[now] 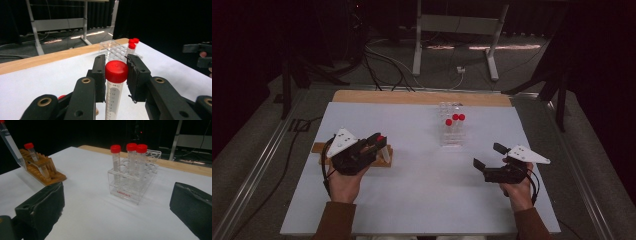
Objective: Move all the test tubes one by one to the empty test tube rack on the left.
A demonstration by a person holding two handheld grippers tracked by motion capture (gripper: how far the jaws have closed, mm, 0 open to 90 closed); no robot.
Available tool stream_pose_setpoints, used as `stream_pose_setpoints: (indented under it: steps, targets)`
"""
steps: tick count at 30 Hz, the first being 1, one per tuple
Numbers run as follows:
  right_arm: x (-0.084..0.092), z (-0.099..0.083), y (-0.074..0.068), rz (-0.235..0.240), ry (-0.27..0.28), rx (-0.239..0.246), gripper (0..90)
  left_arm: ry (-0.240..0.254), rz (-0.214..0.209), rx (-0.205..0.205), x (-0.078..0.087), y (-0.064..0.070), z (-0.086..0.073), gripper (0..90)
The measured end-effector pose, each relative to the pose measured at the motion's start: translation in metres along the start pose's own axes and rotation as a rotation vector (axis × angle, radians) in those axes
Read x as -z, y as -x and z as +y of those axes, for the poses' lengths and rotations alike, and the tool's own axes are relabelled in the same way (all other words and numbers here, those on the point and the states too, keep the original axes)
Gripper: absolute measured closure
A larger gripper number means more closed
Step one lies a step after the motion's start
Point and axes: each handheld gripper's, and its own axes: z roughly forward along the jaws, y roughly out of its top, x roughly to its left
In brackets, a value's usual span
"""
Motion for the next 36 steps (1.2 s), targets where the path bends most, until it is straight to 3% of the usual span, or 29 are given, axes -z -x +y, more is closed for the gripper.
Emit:
stream_pose_setpoints:
  steps: [18, 25, 36]
  targets:
    - [0.0, -0.001, -0.001, 0.0, 0.002, 0.007, 0.0, 0.033, 0.124, 0.012, 0.023, -0.034, 0.007, 71.3]
    - [-0.002, -0.002, -0.003, 0.007, -0.002, 0.015, 0.0, 0.06, 0.184, 0.01, 0.019, -0.043, 0.006, 71.3]
    - [-0.001, -0.001, -0.003, 0.01, 0.001, 0.014, 0.0, 0.005, 0.212, -0.01, 0.003, -0.046, -0.002, 71.3]
